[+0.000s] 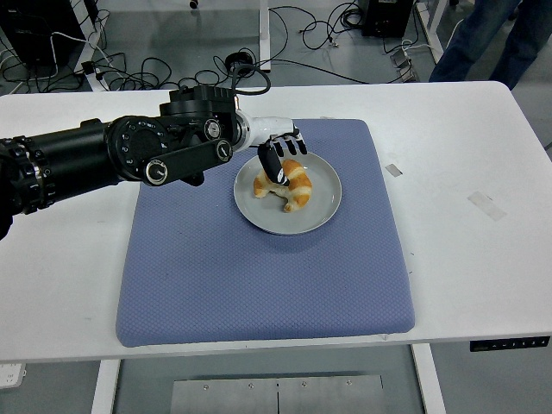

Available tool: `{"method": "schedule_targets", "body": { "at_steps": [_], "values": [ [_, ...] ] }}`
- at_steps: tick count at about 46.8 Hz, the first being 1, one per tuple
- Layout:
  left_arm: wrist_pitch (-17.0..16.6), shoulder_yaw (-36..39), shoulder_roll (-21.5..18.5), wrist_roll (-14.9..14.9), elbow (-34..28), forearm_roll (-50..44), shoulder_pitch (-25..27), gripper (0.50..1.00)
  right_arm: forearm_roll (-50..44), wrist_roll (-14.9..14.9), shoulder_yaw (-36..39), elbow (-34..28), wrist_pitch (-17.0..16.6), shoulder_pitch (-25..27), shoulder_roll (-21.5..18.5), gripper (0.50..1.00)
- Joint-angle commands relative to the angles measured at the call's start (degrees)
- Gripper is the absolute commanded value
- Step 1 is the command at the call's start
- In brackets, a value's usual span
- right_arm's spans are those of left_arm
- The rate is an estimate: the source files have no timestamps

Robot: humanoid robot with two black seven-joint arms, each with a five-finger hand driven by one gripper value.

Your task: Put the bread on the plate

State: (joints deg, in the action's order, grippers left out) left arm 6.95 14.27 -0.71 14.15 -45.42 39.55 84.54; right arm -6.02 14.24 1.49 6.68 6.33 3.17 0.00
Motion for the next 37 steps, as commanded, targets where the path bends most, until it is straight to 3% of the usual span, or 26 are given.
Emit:
{"method": "schedule_targets", "body": {
  "at_steps": [1, 3, 23, 37],
  "values": [
    [-0.01, 0.06, -0.08, 0.00, 0.15, 0.00, 0.10, 0.893, -0.05, 0.00, 0.00, 0.00, 0.00, 0.00, 0.00, 1.000],
    [-0.01, 0.06, -0.08, 0.00, 0.07, 0.00, 0.19, 0.978, 0.04, 0.00, 0.00, 0.00, 0.00, 0.00, 0.00, 1.000],
    [-0.09, -3.98, -2.72, 0.27, 1.47, -0.27, 3.97, 0.981, -0.05, 0.00, 0.00, 0.00, 0.00, 0.00, 0.00, 1.000],
    [-0.09, -13.30, -6.14, -0.52, 3.58, 0.17, 1.60, 0.981, 0.04, 0.00, 0.00, 0.00, 0.00, 0.00, 0.00, 1.000]
  ]
}}
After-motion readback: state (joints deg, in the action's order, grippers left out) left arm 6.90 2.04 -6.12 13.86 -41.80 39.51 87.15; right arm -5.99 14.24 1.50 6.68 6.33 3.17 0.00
